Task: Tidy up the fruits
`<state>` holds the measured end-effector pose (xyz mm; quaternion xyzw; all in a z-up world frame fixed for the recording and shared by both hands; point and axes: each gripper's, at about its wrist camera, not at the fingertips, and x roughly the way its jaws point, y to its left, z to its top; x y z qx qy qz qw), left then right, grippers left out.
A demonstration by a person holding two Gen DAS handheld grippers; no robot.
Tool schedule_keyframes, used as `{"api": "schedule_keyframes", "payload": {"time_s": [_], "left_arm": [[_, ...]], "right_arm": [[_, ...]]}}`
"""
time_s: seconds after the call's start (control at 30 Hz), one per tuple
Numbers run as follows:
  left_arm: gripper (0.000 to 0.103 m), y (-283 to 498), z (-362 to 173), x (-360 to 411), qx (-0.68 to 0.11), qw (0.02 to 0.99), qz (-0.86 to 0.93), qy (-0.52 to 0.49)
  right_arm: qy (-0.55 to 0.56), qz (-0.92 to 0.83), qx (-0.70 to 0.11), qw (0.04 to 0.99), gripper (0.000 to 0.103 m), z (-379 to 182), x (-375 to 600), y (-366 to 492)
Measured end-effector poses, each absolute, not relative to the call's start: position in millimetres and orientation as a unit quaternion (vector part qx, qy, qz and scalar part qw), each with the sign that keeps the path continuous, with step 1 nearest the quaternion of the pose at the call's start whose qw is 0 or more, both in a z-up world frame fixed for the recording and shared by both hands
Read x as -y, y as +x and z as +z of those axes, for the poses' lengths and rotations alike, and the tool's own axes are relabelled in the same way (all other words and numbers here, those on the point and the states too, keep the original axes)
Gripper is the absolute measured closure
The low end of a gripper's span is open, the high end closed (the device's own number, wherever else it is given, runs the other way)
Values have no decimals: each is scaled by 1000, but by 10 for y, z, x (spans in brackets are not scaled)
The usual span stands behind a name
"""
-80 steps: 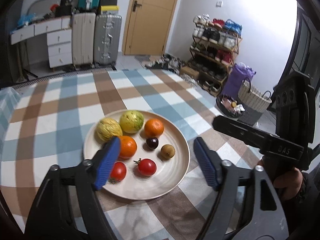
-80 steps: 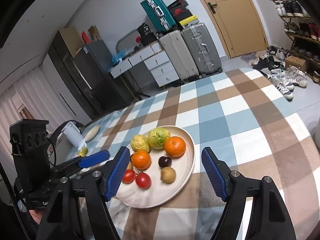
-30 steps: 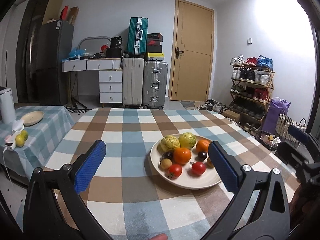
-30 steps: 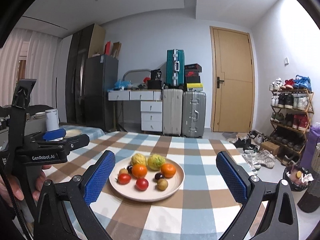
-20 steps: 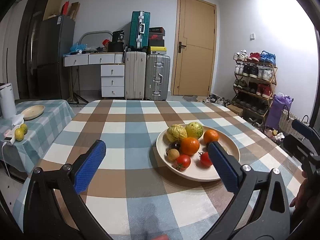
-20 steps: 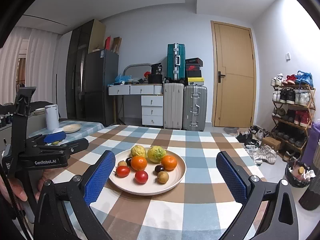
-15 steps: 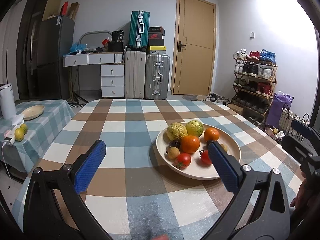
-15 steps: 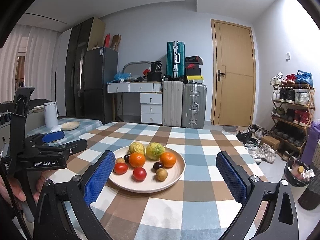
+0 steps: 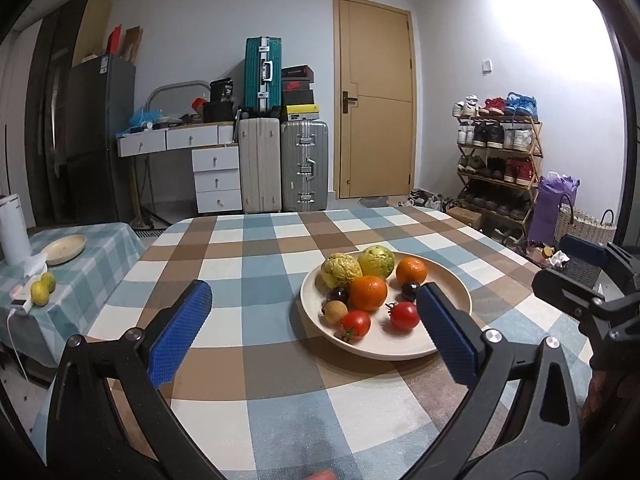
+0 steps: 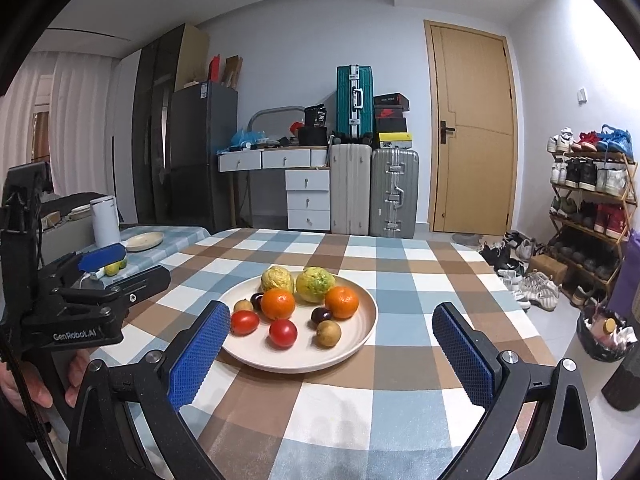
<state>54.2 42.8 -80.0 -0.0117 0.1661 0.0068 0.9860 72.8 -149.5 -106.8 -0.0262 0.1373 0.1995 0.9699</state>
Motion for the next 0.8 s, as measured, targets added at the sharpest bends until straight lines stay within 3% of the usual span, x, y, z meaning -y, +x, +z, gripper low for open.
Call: {"api": "schedule_keyframes", "payload": {"time_s": [0.8], "left_arm": [[1, 509, -800, -436, -164, 986, 14, -12]], "right_arm": [[-27, 199, -136, 970, 0, -1073, 1495, 728]]}}
